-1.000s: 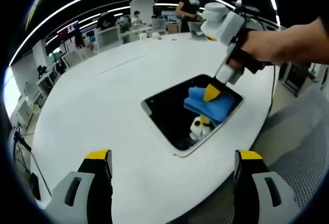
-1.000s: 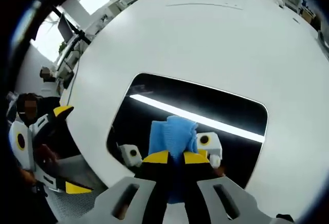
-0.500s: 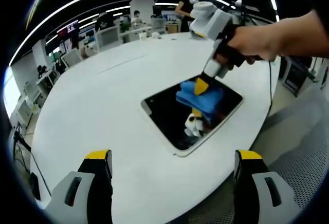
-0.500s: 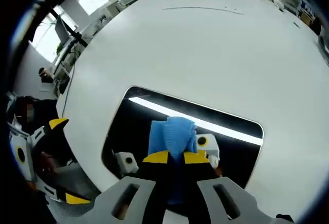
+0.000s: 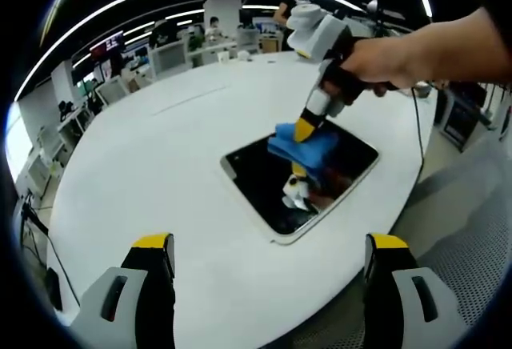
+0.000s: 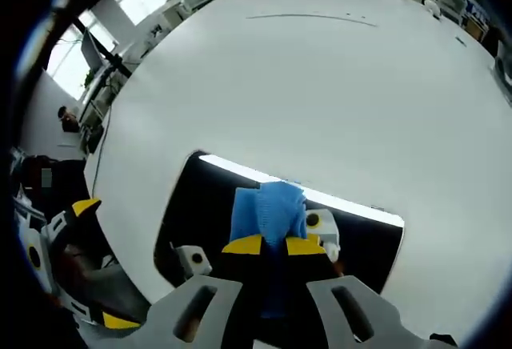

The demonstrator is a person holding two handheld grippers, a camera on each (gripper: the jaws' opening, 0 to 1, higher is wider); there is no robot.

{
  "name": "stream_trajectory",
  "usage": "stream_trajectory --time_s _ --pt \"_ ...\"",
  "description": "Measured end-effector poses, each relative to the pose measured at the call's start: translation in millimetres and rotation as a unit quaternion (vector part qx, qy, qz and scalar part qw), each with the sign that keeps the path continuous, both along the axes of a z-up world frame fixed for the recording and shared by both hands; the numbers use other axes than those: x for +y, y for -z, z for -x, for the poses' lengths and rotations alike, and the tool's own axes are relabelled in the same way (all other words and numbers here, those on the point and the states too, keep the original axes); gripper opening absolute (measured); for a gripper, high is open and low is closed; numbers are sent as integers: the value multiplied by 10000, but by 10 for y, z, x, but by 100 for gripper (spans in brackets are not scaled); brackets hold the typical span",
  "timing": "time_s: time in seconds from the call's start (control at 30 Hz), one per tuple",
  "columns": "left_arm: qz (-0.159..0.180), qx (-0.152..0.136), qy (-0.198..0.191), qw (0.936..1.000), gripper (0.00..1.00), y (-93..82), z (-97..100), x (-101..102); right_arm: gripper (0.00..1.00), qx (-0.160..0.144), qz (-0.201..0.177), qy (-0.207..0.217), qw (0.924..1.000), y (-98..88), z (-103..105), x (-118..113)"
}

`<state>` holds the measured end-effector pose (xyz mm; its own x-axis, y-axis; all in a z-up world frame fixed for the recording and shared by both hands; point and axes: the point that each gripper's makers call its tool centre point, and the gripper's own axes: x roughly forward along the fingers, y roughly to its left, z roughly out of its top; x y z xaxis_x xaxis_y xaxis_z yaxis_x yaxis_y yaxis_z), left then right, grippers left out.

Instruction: Wipe the mirror surface with the cleaning cloth until all visible marks leave the cleaned area.

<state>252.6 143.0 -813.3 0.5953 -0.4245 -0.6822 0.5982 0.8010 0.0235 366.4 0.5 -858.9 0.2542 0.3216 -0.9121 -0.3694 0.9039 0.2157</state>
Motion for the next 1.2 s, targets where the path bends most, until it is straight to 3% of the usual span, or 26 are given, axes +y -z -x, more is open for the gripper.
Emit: stream_trajectory --time_s 0.5,1.2 --pt "-7 -33 -49 10000 99 6 -25 18 3 -224 162 87 9996 -21 -221 17" --pt "-51 -67 -45 10000 99 6 -32 34 2 -180 141 95 9997 -22 -223 -16"
